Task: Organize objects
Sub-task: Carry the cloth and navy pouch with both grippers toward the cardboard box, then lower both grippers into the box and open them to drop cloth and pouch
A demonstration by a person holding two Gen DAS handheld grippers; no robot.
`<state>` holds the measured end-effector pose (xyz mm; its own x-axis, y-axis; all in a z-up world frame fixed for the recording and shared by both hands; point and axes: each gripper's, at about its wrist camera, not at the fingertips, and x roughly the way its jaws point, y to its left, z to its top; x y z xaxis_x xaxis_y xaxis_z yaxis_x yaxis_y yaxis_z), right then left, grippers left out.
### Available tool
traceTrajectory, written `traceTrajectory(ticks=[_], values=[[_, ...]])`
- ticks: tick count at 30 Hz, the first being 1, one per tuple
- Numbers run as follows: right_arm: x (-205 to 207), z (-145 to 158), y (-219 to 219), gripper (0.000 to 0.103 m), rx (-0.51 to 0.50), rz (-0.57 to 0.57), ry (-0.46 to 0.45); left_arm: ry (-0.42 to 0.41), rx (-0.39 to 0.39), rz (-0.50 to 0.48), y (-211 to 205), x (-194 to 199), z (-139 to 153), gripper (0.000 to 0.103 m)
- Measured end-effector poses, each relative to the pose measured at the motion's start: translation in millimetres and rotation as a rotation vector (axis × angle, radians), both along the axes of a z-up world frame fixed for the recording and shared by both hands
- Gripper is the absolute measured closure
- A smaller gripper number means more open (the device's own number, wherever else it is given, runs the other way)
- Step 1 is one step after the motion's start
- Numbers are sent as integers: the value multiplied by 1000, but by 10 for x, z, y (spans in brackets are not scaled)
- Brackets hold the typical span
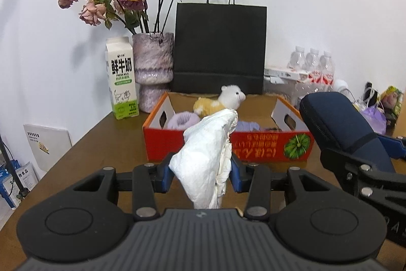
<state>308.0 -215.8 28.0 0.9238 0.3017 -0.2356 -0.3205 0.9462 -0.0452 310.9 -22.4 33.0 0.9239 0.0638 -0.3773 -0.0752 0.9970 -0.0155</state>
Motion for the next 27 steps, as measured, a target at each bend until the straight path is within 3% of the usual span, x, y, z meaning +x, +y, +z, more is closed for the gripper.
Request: traceTrajectory(ticks=[9, 27], values=[[293, 75, 81, 43, 2, -4, 5, -24, -18, 20, -30, 342, 165, 60], [1093, 179, 120, 43, 45, -47, 12, -23, -68, 49, 0, 1077, 224, 60]])
